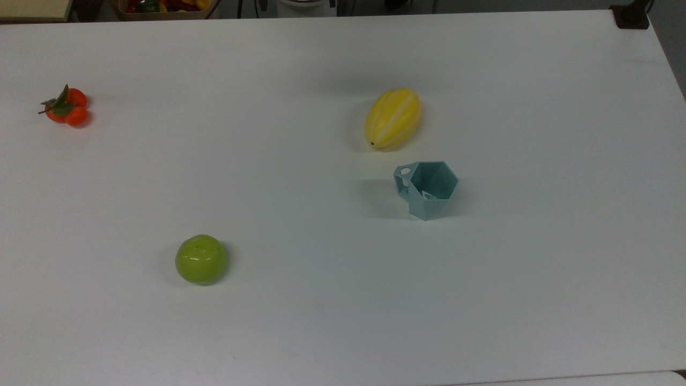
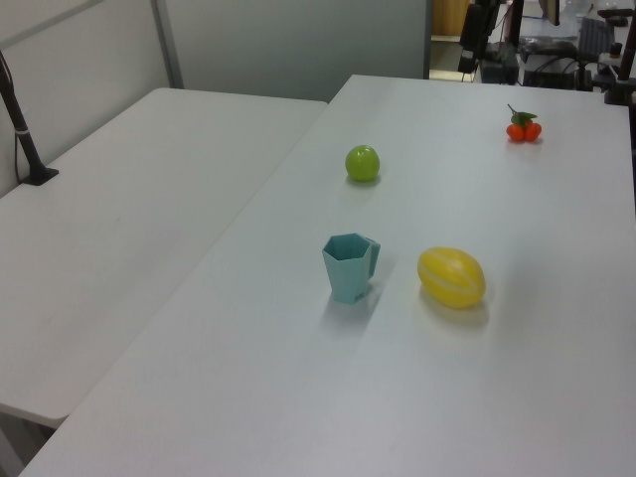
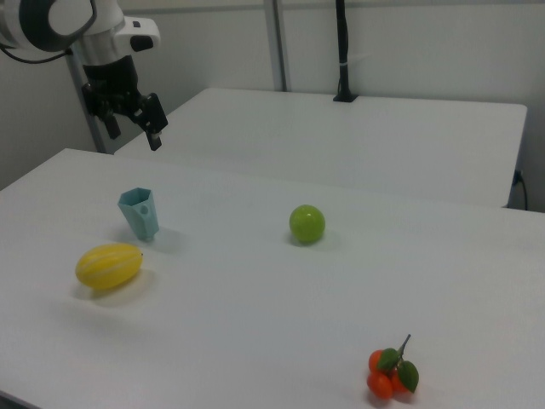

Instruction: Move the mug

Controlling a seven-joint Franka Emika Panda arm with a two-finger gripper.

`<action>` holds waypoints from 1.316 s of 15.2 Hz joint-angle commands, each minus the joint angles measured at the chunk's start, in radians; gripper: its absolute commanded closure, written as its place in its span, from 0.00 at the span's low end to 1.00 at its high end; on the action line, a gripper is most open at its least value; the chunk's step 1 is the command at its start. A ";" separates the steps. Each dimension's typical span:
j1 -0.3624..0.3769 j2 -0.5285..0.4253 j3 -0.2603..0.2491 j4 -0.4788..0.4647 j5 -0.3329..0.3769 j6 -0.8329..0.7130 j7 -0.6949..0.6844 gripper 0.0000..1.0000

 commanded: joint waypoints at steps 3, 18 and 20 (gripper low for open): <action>0.026 -0.017 -0.022 -0.023 -0.001 0.021 0.023 0.00; 0.028 0.046 -0.009 -0.020 -0.001 0.049 -0.432 0.00; 0.029 0.066 -0.008 -0.020 -0.001 0.069 -0.551 0.00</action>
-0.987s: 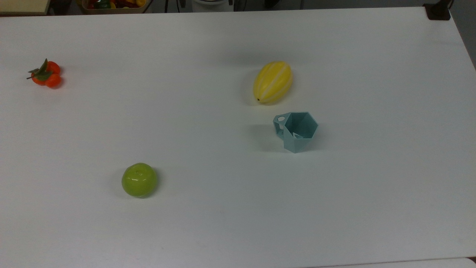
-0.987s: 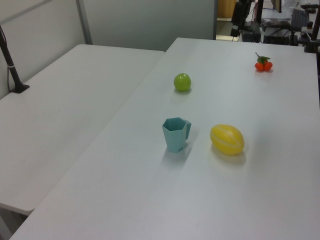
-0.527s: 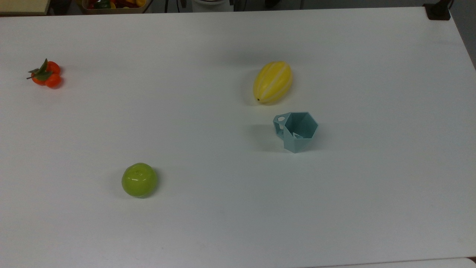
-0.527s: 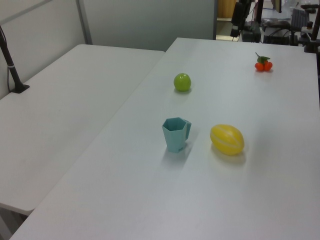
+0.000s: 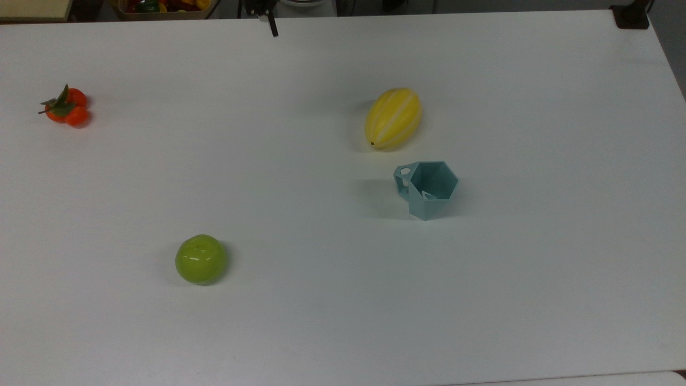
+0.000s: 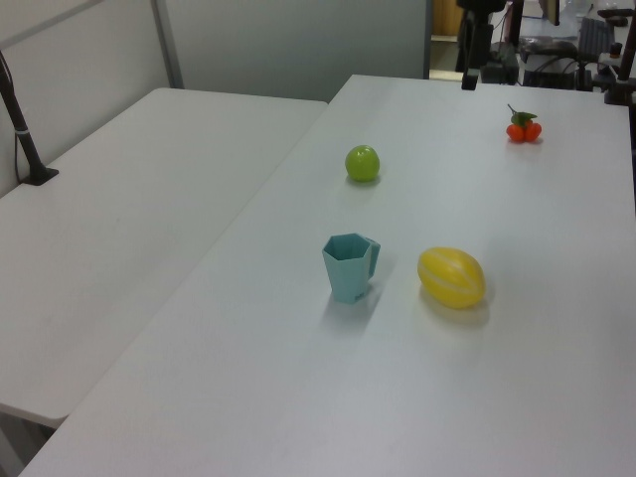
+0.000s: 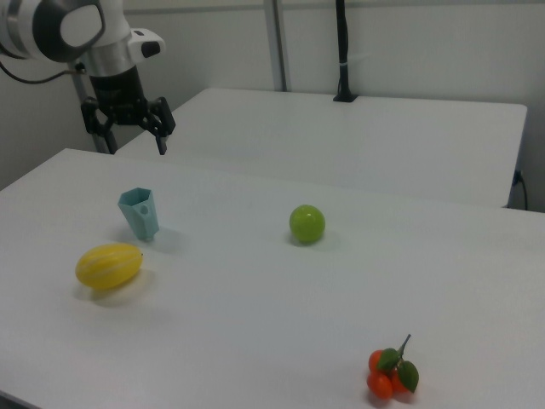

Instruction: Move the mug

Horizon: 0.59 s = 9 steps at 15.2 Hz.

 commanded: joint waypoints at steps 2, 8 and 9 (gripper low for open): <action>0.015 0.039 0.005 -0.017 -0.001 0.063 -0.256 0.00; 0.094 0.127 0.020 -0.023 -0.003 0.198 -0.244 0.00; 0.104 0.149 0.020 -0.023 -0.003 0.216 -0.244 0.00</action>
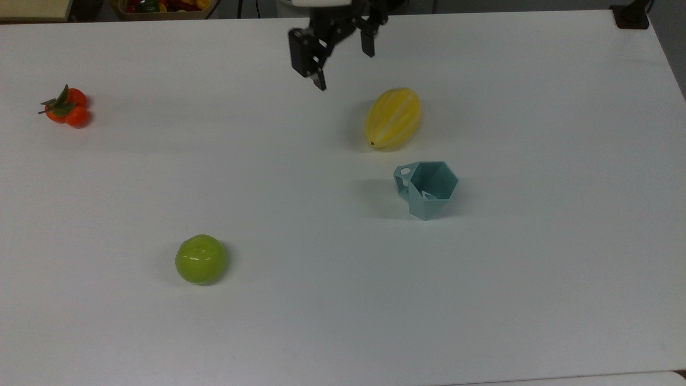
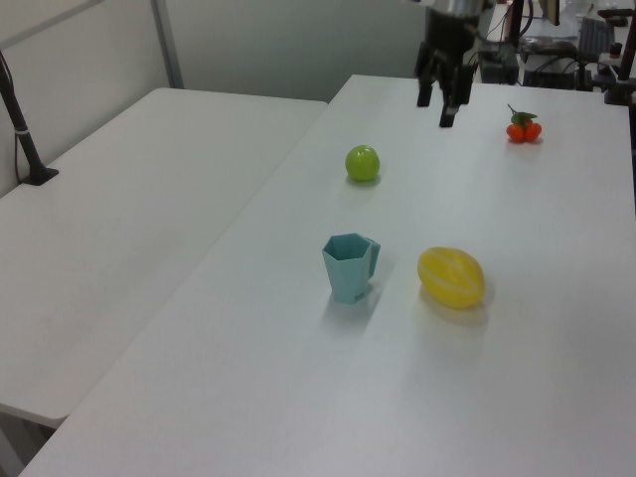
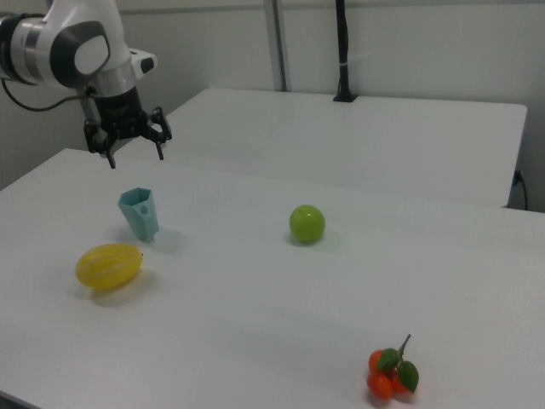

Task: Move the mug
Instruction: 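Move the open gripper down toward the teal paper cup's rim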

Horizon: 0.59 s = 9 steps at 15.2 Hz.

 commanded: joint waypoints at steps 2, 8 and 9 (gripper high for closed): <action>0.059 0.085 -0.002 -0.019 -0.003 0.118 -0.006 0.00; 0.111 0.218 -0.002 -0.011 -0.056 0.248 0.015 0.00; 0.118 0.238 -0.002 -0.011 -0.075 0.270 0.032 0.00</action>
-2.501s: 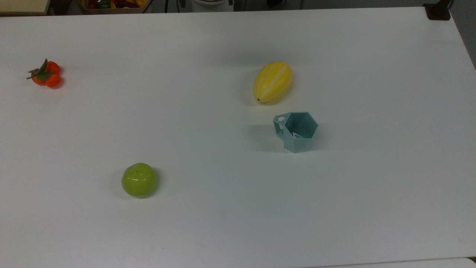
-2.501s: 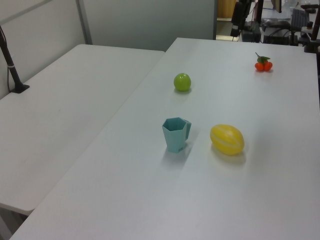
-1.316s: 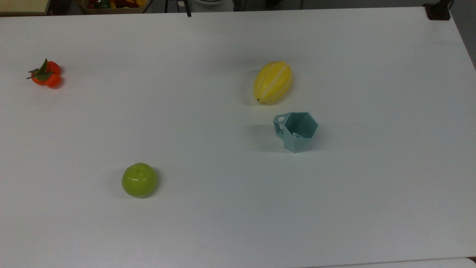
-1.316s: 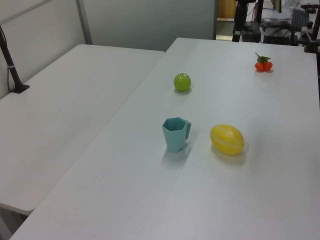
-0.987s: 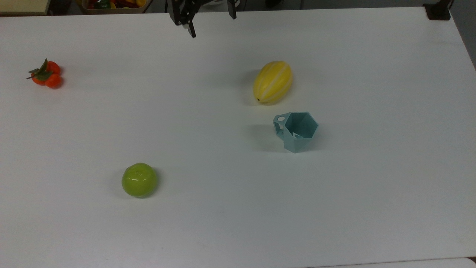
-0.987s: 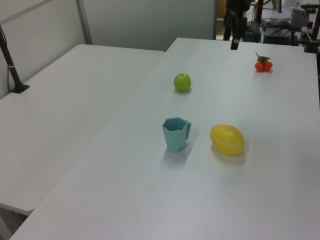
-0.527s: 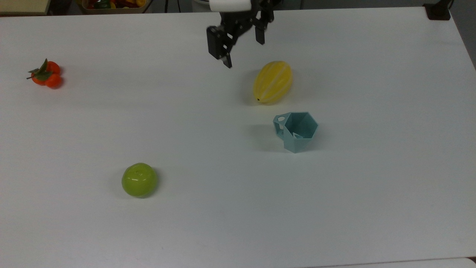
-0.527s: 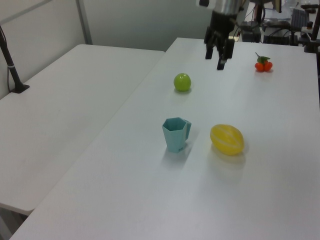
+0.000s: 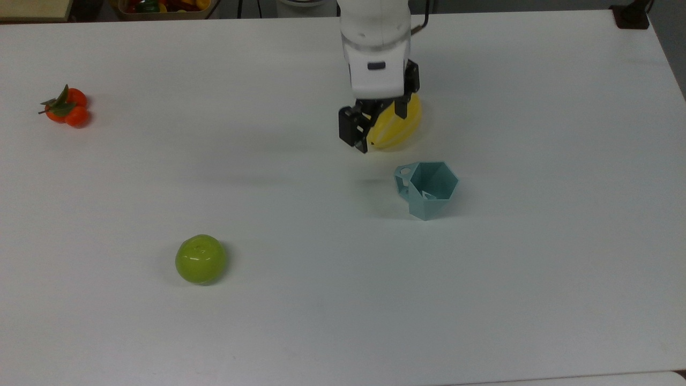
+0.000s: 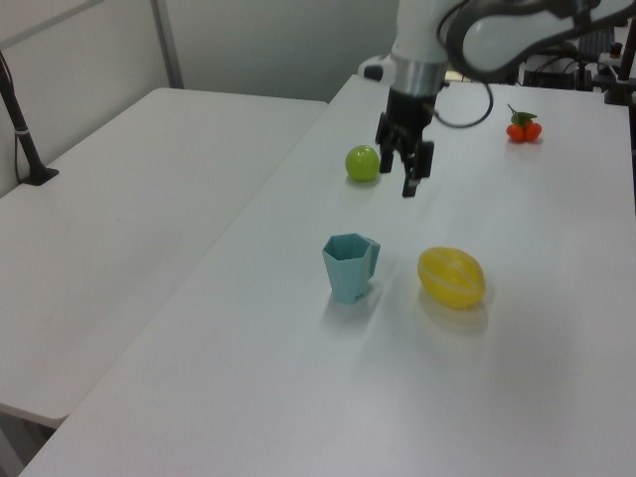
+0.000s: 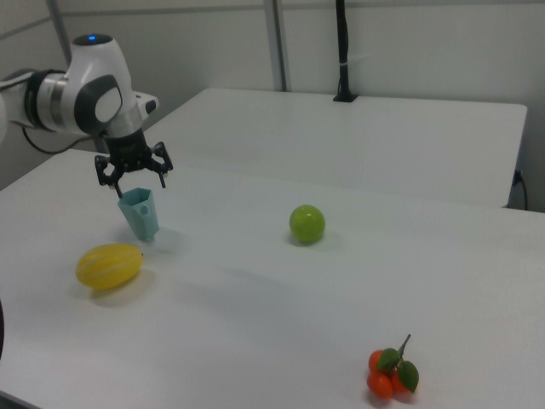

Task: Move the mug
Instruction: 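Move the open gripper down toward the teal paper cup's rim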

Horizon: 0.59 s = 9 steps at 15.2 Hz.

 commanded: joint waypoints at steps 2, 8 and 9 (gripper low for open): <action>0.055 0.092 -0.007 -0.001 -0.093 0.114 0.080 0.03; 0.067 0.151 -0.005 0.000 -0.130 0.157 0.088 0.23; 0.069 0.157 -0.005 0.001 -0.130 0.163 0.088 0.25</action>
